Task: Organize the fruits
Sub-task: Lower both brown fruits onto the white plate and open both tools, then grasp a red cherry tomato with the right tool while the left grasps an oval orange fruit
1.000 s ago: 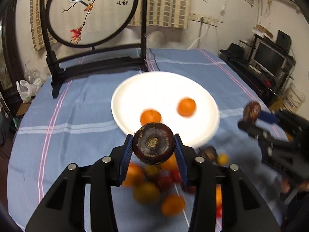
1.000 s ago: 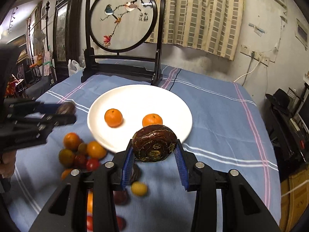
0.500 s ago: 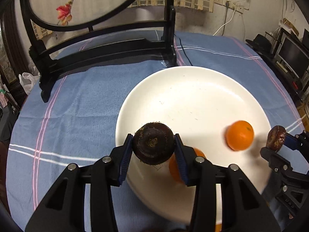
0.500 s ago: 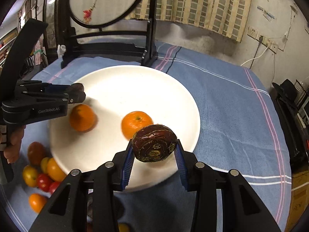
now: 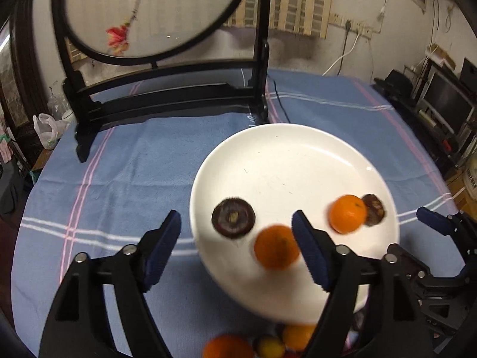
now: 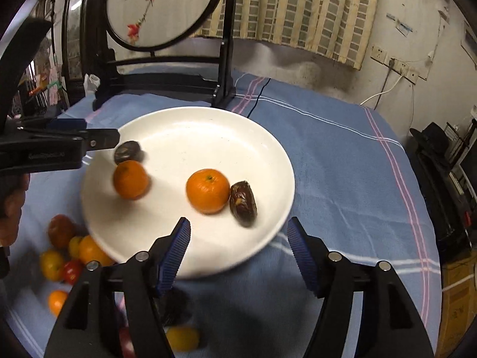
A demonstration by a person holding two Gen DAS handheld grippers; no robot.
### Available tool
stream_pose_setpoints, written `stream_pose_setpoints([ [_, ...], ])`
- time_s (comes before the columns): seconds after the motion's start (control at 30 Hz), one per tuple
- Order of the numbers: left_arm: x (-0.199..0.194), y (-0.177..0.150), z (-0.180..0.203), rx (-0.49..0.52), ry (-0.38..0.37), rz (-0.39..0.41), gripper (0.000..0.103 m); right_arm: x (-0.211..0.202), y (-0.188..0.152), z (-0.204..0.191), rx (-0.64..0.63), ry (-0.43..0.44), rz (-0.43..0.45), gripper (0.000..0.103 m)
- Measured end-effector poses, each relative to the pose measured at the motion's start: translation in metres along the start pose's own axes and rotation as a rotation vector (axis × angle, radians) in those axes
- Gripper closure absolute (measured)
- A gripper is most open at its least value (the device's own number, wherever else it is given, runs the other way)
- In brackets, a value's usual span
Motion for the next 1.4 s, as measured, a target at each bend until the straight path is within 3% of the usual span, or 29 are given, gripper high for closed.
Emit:
stream_pose_setpoints([
  [0.17, -0.035, -0.022, -0.001, -0.026, -0.013, 0.016, 0.023, -0.035, -0.015, 0.0, 0.033, 0.006, 0.013, 0.033],
  [0.47, -0.076, -0.075, -0.001, -0.032, -0.018, -0.022, 0.023, -0.083, -0.052, -0.01, 0.067, 0.032, -0.003, 0.032],
  [0.77, -0.116, -0.131, -0.002, -0.056, -0.024, -0.032, 0.022, -0.125, -0.094, -0.035, 0.006, 0.065, -0.007, 0.031],
  [1.1, -0.123, -0.173, 0.005, -0.032, -0.049, -0.081, 0.022, -0.133, -0.123, -0.046, -0.045, 0.053, -0.054, 0.032],
  [1.23, -0.123, -0.177, 0.006, -0.042, -0.062, -0.09, 0.022, -0.124, -0.128, -0.045, -0.069, 0.056, -0.097, 0.044],
  [1.4, -0.121, -0.179, 0.007, -0.046, -0.069, -0.101, 0.022, -0.11, -0.128, -0.048, -0.073, 0.088, -0.133, 0.045],
])
Point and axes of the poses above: each gripper's, at about its wrist camera, not at the fingertips, and x roughly the way its jaws point, z to its right, y to its top, the point moved 2 cm from there along x, roughly the way its jaws point, and after that the axes turned 12 degrees about z, right-handed, at the moved point
